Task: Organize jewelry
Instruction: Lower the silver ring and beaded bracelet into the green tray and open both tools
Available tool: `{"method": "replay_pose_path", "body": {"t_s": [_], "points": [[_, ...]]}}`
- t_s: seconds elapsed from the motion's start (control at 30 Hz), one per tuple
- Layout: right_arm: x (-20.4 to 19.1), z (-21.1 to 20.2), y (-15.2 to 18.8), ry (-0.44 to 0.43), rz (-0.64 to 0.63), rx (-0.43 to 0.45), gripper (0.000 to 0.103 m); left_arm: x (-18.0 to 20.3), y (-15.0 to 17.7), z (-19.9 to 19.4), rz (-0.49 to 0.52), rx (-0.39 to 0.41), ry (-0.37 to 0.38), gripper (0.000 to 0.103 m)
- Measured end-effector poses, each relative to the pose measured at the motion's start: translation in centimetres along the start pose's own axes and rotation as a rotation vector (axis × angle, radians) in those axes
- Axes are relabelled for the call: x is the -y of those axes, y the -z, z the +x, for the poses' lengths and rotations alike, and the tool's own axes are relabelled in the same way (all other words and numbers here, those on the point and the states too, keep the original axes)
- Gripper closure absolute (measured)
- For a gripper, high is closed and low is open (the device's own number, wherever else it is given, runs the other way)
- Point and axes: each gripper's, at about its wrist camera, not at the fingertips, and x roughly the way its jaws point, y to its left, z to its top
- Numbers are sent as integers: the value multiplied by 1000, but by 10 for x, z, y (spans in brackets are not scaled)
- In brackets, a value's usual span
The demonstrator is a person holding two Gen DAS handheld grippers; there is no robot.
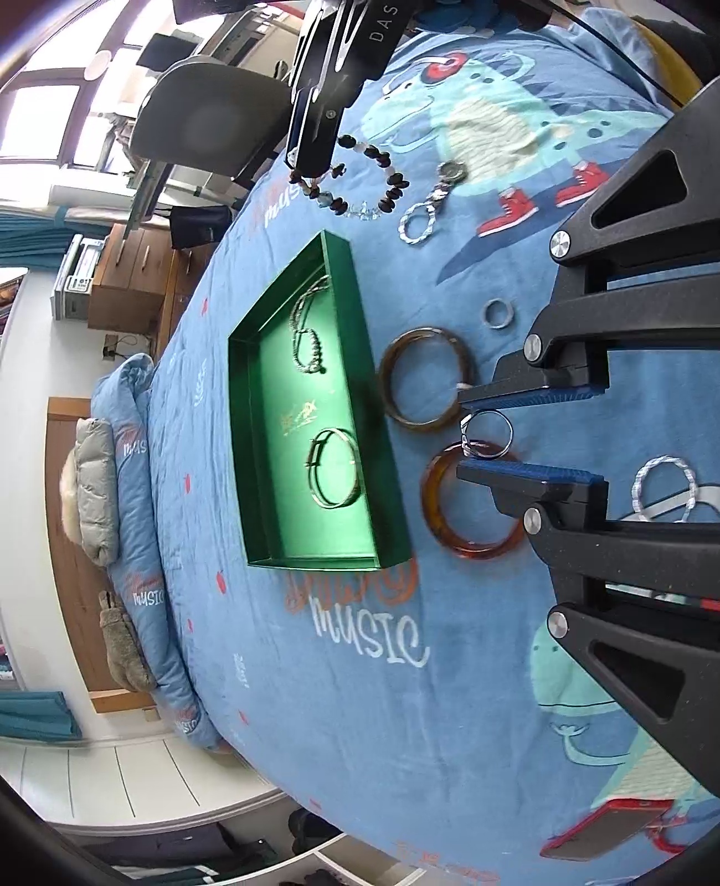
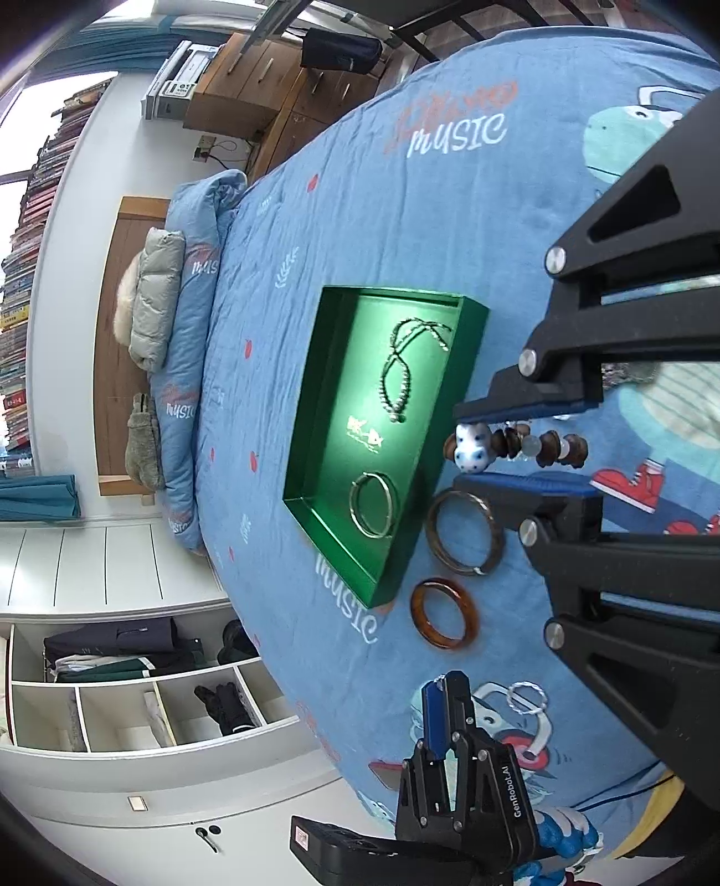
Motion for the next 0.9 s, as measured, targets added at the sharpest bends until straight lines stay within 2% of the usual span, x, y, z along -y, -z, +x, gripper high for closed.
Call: {"method": "replay_pose_path", "body": {"t_s": [0.17,0.27,0.37,0.53,0.73,0.8,0.9], "points": [[7,40,-41,-14,33,26,87,-12,-58,35,-45,22,-8,85],[13,65,-52,-30,46,25,87,-17,-87,64,-65,15,-17,85],[26,96,-50,-24,61,-21,87,-22,-110,99,-85,-16,-30,85],[55,143,-30,42,87,-139,87,-29,-142,155,-93,-74,-99,85],[78,159,-14,93,96,-203,86,-49,-152,210,-148,-188,-183,85],[80,161,-11,97,82,-215,86,-54,-148,220,-164,-219,-189,85],[80,161,-9,89,74,-215,86,-55,-145,220,-170,-225,-179,84]]}}
